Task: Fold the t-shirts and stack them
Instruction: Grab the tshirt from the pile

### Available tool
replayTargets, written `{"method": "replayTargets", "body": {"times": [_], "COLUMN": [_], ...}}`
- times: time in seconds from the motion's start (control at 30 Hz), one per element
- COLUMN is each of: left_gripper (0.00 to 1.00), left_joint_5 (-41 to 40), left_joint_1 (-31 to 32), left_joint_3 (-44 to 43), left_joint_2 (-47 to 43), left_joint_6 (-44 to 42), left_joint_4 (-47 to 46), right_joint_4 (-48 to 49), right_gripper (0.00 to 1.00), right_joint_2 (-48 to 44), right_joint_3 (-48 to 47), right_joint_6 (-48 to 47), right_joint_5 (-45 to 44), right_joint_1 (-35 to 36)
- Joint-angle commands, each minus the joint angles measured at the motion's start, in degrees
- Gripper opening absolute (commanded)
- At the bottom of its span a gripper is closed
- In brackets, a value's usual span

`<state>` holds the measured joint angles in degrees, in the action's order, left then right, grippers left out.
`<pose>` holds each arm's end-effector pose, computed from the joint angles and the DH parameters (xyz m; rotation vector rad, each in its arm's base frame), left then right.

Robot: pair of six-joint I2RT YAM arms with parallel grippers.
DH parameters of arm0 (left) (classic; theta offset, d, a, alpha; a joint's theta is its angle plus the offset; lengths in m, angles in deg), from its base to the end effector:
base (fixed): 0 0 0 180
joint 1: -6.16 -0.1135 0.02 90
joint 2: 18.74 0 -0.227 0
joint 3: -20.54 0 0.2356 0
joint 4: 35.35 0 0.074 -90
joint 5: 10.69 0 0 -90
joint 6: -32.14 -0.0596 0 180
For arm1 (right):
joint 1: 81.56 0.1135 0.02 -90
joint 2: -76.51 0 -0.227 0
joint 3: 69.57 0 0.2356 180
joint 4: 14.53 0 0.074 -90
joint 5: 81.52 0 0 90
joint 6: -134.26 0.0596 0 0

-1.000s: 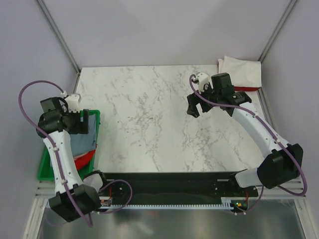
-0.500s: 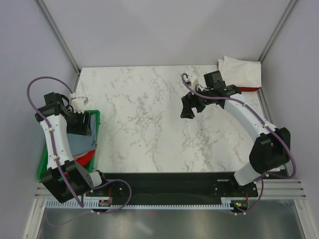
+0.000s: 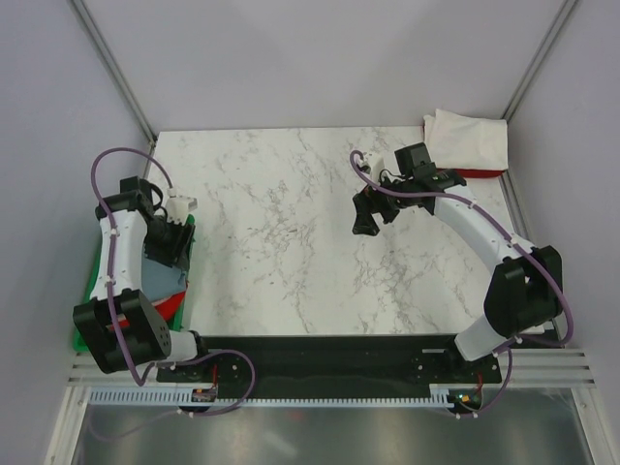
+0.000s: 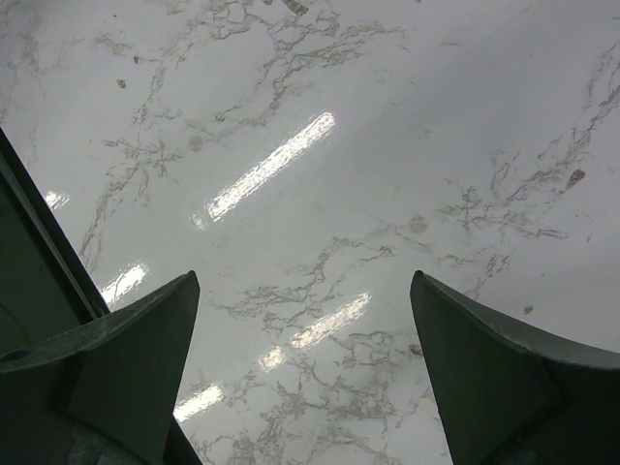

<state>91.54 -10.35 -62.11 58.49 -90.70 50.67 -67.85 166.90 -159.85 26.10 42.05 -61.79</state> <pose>0.2202 0.0521 0.2267 0.4369 2.8655 -0.1827 0.3002 0.1429 0.2407 -1.0134 2.2078 0.7403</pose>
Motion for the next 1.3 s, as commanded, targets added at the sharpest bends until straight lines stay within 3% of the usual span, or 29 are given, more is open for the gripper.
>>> {"method": "replayTargets", "body": {"times": [0.0, 0.13, 0.23, 0.53, 0.67, 0.8, 1.0, 1.13, 1.27], "left_gripper": [0.54, 0.5, 0.39, 0.36, 0.05, 0.02, 0.02, 0.02, 0.02], "left_joint_5": [-2.3, -4.1, -4.1, -3.7, -3.2, -2.0, 2.5, 6.8, 10.8], "left_joint_1": [0.0, 0.0, 0.0, -0.1, 0.0, -0.1, 0.0, 0.2, 3.1], "left_joint_3": [0.9, 1.6, 1.5, 2.2, 0.8, -4.0, -23.7, -42.1, -54.9], "left_joint_2": [0.4, 0.6, 1.0, 1.6, 1.7, 0.7, 1.6, 3.3, 5.6], "left_joint_6": [1.4, 1.5, 1.6, 1.7, 1.9, 2.3, 4.3, 4.5, 4.1], "left_joint_4": [-2.3, -3.8, -4.4, -4.7, -4.6, -3.4, 0.7, 3.0, 4.1], "right_joint_4": [1.5, 1.5, 1.4, 1.4, 1.6, 3.9, 10.3, 10.6, 10.0], "right_gripper": [0.98, 0.98, 0.98, 0.98, 0.98, 0.98, 0.98, 0.98, 0.98], "right_joint_2": [-2.8, -4.0, -4.3, -4.9, -5.3, -7.2, -10.8, -9.8, -7.7], "right_joint_3": [0.5, 1.3, 1.4, 1.7, 1.6, 0.7, -3.8, -9.2, -13.7], "right_joint_6": [-1.6, -1.7, -1.7, -2.2, -2.4, -3.8, -5.0, 1.2, 7.6], "right_joint_5": [0.3, 0.2, 0.2, -0.5, -0.9, -4.3, -11.9, -14.9, -15.5], "right_joint_1": [0.1, 0.2, 0.2, 0.2, 0.2, 0.2, 0.1, 0.1, 0.0]}}
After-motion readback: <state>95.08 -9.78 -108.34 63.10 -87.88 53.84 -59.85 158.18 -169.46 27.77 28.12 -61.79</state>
